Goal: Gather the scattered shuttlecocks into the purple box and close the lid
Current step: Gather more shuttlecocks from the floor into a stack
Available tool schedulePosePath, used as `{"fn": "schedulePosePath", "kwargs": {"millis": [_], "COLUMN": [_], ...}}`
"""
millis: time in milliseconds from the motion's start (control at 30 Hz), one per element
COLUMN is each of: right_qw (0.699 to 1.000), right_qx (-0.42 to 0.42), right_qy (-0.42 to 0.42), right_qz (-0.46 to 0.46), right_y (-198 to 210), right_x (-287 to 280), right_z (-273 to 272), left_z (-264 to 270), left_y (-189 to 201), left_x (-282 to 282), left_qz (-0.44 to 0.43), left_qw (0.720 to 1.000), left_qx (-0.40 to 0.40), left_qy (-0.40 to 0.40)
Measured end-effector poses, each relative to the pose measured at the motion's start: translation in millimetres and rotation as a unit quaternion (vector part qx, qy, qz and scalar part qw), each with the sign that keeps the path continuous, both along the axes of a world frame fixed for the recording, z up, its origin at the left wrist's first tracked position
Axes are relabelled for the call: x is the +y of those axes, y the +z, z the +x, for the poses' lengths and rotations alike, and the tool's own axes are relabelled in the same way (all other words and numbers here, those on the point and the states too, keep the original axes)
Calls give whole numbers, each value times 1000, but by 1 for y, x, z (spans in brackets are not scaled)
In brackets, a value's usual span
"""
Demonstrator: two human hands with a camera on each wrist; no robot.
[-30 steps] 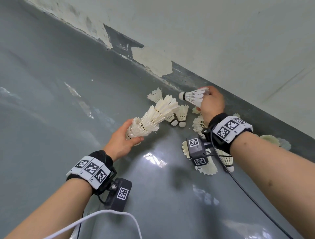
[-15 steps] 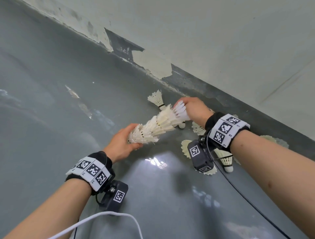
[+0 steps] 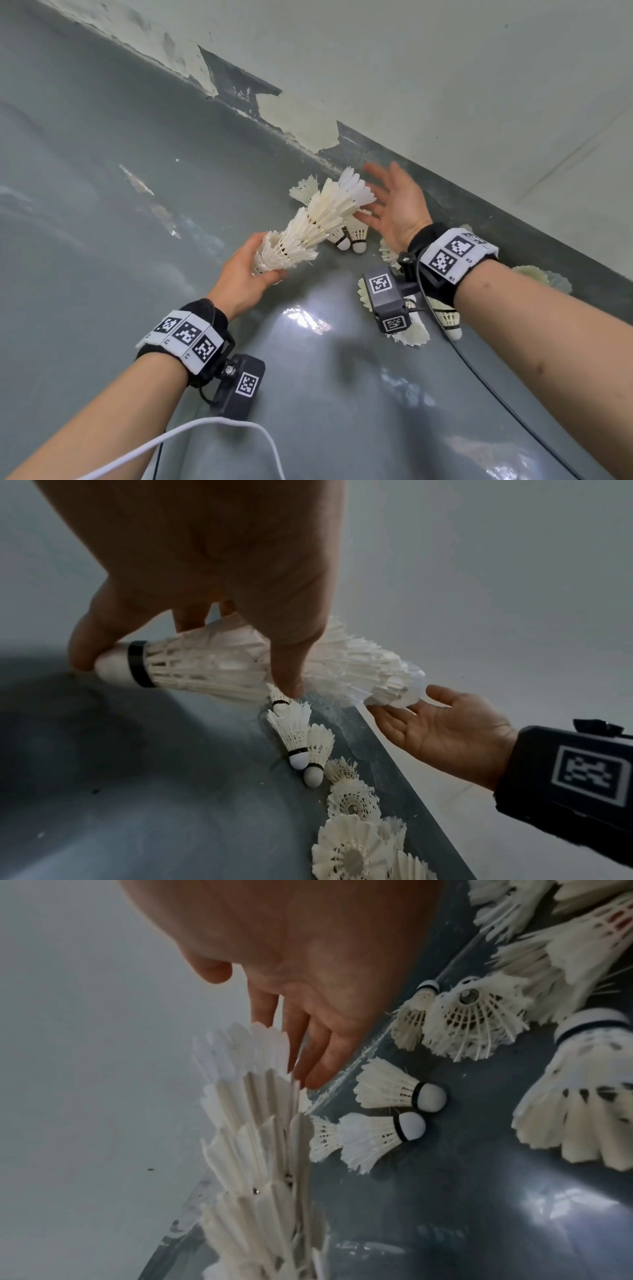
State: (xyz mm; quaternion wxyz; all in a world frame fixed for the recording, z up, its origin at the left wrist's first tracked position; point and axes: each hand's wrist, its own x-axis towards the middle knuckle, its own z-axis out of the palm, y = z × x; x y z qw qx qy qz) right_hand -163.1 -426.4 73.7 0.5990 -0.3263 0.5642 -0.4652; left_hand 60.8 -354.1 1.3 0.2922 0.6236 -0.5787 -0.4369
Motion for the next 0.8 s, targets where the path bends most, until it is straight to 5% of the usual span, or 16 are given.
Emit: {"fn": "schedulePosePath", "kwargs": {"millis": [333,400,467,600,667,800], "right_qw": [992,950,861,728,704,703], "right_qx": [100,273,425,519,544,576], "right_qy": [1,110,254,425,439,404], "right_qz": [75,101,118,141,127,103], "right_y": [-16,-20,-30,-51,-58,-64], "right_x": [17,23,34,51,50,46], "right_z": [-25,-28,-32,-36,-41,-46], "left_z": [-6,-6,-5,-5,-4,-3], "left_y": [6,6,6,9,10,10], "left_x": [-1,-1,-1,0,0,2], "left_qz": [-34,-34,-36,-41,-42,-37], "left_qw": [999,998,998,998,998,998], "left_qx": [36,39,40,44,39,38], "left_qy": [18,18,18,22,21,18]}}
